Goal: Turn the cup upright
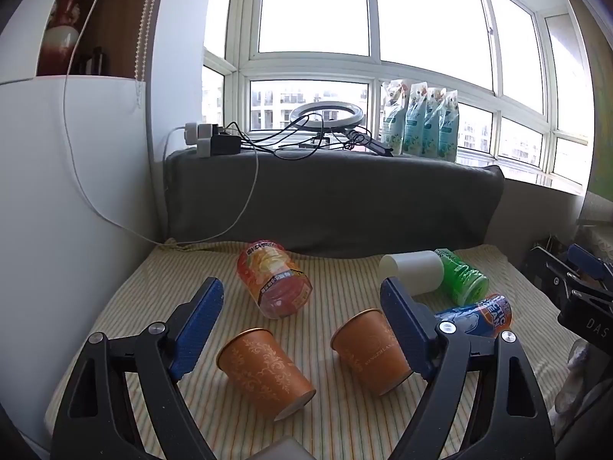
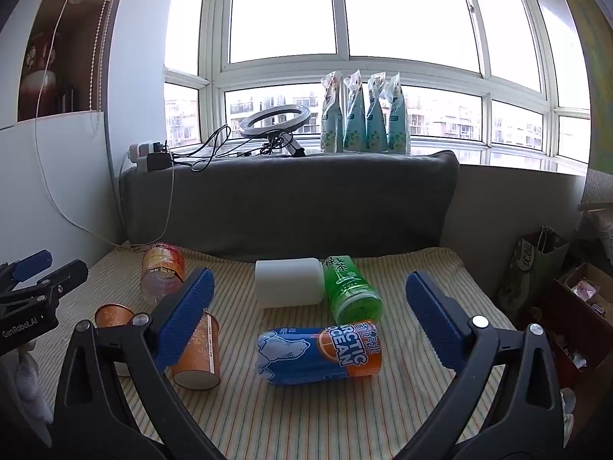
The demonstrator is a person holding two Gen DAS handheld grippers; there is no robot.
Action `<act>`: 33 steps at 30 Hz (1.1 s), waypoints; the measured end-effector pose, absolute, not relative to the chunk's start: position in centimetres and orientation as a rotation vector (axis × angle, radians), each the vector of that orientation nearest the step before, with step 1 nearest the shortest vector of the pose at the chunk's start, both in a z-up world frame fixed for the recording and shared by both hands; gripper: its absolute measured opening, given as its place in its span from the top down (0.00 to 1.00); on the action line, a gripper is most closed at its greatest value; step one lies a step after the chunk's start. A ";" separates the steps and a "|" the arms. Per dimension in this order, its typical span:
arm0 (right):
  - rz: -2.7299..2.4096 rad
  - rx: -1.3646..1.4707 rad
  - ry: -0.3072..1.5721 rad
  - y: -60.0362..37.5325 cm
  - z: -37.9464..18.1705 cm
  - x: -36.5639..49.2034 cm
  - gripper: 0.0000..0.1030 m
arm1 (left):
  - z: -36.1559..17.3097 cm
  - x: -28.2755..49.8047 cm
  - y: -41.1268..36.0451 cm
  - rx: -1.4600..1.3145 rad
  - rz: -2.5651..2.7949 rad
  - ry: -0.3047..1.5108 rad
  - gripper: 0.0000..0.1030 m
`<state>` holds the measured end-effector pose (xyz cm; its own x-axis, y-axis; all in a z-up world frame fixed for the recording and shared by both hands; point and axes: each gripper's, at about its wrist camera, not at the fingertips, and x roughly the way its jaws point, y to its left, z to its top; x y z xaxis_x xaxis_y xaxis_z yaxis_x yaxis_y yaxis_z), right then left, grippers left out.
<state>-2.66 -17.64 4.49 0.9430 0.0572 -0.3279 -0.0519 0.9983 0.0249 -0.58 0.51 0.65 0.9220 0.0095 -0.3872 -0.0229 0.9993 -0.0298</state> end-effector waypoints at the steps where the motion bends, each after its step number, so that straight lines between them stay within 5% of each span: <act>1: 0.056 0.015 0.335 -17.6 4.5 -2.7 0.01 | 0.7 -0.6 0.5 -0.034 0.017 0.396 0.18; 33: 0.057 0.014 0.334 -17.3 4.8 -2.9 0.01 | 0.4 -0.8 0.7 -0.042 0.014 0.386 0.18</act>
<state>-2.88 -17.34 4.79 0.9431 0.0586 -0.3273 -0.0541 0.9983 0.0229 -0.85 0.67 0.43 0.9264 0.0053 -0.3766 -0.0212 0.9990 -0.0383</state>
